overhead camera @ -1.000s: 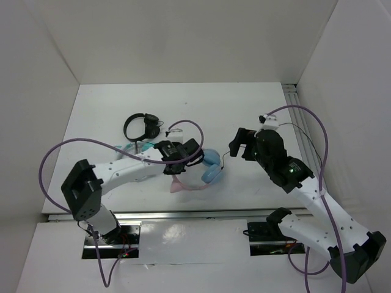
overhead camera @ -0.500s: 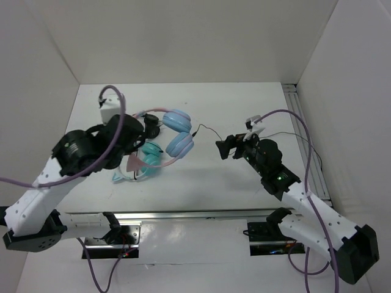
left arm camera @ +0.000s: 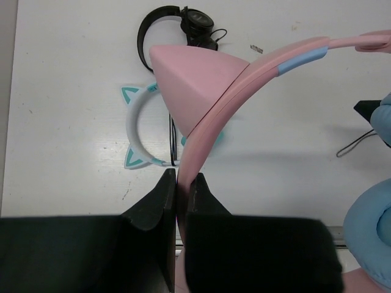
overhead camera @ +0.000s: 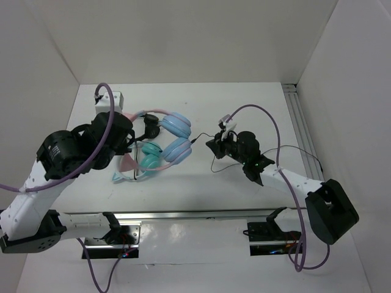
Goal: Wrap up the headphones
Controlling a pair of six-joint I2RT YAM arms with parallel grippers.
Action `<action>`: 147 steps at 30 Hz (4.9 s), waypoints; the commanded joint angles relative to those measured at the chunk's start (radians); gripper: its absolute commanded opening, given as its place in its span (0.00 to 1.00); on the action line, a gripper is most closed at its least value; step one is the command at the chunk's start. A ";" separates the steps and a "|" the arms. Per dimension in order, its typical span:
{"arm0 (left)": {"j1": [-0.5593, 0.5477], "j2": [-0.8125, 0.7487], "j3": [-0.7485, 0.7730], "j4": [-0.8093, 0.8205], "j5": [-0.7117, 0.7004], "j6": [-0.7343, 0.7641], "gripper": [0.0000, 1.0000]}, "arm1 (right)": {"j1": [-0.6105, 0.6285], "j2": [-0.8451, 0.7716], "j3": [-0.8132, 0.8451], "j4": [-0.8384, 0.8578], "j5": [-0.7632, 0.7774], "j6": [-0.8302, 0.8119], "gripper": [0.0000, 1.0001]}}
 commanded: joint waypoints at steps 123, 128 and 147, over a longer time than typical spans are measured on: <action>-0.326 -0.203 -0.504 1.177 -0.530 0.353 0.00 | 0.052 0.317 -0.150 0.474 -0.523 0.176 0.35; -0.326 -0.172 -0.494 1.223 -0.574 0.348 0.00 | 0.071 0.359 -0.150 0.494 -0.514 0.185 0.35; -0.326 -0.163 -0.484 1.333 -0.690 0.437 0.00 | 0.071 0.449 -0.176 0.591 -0.503 0.205 0.46</action>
